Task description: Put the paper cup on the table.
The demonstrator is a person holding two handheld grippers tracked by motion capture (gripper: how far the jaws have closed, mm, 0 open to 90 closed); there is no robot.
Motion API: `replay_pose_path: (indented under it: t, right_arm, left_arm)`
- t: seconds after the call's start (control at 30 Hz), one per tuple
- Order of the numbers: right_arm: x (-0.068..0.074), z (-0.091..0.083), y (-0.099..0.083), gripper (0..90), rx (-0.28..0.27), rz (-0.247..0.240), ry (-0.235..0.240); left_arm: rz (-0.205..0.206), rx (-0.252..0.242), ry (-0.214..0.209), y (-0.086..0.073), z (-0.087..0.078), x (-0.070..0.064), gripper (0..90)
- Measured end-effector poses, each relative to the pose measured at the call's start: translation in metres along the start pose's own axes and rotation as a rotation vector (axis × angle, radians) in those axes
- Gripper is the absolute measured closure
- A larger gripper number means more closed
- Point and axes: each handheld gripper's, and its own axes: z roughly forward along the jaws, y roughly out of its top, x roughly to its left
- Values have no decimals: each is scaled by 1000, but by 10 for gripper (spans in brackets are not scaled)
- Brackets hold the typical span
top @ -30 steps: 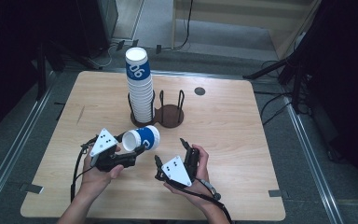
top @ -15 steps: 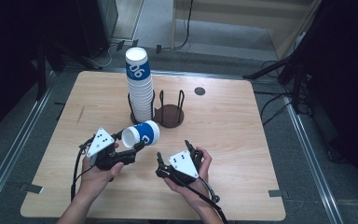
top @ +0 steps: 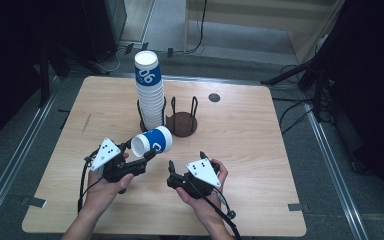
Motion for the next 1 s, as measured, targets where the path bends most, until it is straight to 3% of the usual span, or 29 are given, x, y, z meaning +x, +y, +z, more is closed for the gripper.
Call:
replay_pose_path:
  t: [0.07,0.1,0.2,0.33,0.6,0.63,0.67,0.83,1.0]
  right_arm:
    - [-2,-4,6,70,-25,53,3]
    - [-2,-4,6,70,-25,53,3]
    - [-4,-5,10,69,-17,124,21]
    - [-11,-5,14,69,-6,247,40]
    - [-17,-10,21,78,-17,442,58]
    - [-18,-10,22,80,-19,499,65]
    - [-18,-10,22,80,-19,499,65]
    - [-18,-8,23,78,-21,598,37]
    - [-14,-3,22,74,-4,690,58]
  left_arm:
    - [3,-10,7,-1,1,-2,282]
    - [3,-10,7,-1,1,-2,282]
    - [11,-18,-5,-1,2,-5,283]
    - [8,-33,-15,-2,4,-8,283]
    - [15,-59,-12,-5,7,-14,284]
    - [20,-61,-4,-5,7,-14,284]
    - [22,-63,1,-5,8,-15,284]
    - [6,-78,-10,-6,9,-16,284]
    - [13,-80,-20,-9,12,-21,284]
